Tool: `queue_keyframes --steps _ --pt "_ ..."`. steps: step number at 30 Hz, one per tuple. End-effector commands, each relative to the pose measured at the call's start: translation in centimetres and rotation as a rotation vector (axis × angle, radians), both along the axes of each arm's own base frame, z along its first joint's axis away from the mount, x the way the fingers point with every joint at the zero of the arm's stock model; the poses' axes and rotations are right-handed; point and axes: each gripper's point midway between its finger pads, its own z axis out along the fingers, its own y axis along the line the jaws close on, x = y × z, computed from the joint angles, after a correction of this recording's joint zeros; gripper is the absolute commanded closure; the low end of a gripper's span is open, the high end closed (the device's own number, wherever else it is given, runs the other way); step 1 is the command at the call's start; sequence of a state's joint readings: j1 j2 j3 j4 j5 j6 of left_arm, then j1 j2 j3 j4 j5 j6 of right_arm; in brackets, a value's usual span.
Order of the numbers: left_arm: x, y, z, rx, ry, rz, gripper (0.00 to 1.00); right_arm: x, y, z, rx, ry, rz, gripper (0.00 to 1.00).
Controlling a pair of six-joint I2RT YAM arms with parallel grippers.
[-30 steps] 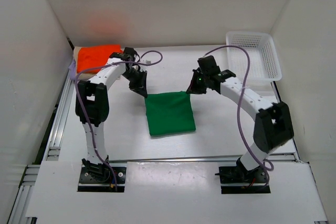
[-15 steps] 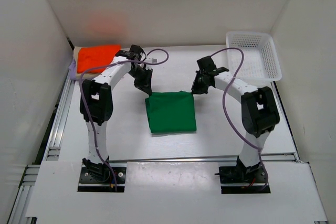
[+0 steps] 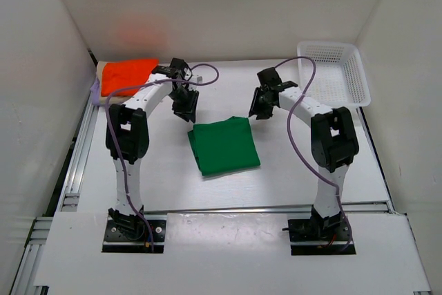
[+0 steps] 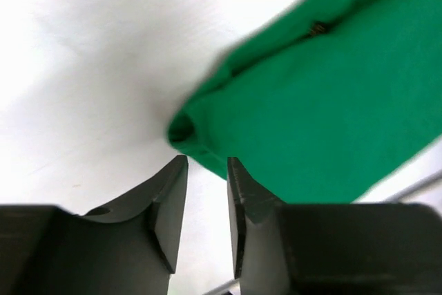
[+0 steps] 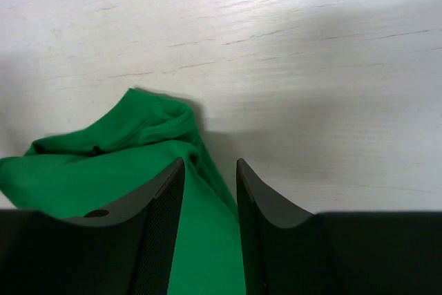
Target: Fold and stack the t-shirts
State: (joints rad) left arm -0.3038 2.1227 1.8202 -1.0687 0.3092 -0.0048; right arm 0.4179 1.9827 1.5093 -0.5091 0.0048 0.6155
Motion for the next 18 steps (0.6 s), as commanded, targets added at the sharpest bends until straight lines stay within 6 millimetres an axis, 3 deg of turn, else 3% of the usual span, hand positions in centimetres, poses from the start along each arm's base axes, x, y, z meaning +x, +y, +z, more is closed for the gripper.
queue_keyframes --steps 1,3,6,7,9,13,15,18 --pt "2.9 1.5 3.4 0.053 -0.168 0.039 0.58 0.2 -1.2 2.8 -0.029 -0.059 0.008 0.59" --pt "3.3 2.6 4.9 0.097 -0.238 0.064 0.56 -0.8 -2.2 3.5 -0.051 -0.077 0.002 0.61" --pt "2.9 1.9 5.9 0.099 -0.298 0.051 0.56 -2.0 -1.1 4.4 -0.016 -0.107 0.045 0.8" --pt "2.0 0.6 5.5 0.083 -0.279 0.017 0.57 -2.6 -1.1 3.6 -0.009 -0.086 0.055 0.89" --pt "0.0 -1.1 4.2 0.045 -0.222 -0.036 0.59 -3.2 0.4 3.5 0.023 -0.084 0.097 0.96" --pt "-4.2 -3.8 -0.2 0.026 -0.041 -0.131 0.65 -3.8 2.2 1.9 0.086 -0.02 0.11 1.0" --pt "-5.4 -3.7 -1.8 0.048 0.014 -0.143 0.66 -3.9 2.9 0.5 0.112 0.024 0.097 1.0" --pt "-5.1 -2.4 -3.8 0.131 0.025 -0.128 0.66 -3.6 3.4 -1.4 0.118 0.079 0.07 1.0"
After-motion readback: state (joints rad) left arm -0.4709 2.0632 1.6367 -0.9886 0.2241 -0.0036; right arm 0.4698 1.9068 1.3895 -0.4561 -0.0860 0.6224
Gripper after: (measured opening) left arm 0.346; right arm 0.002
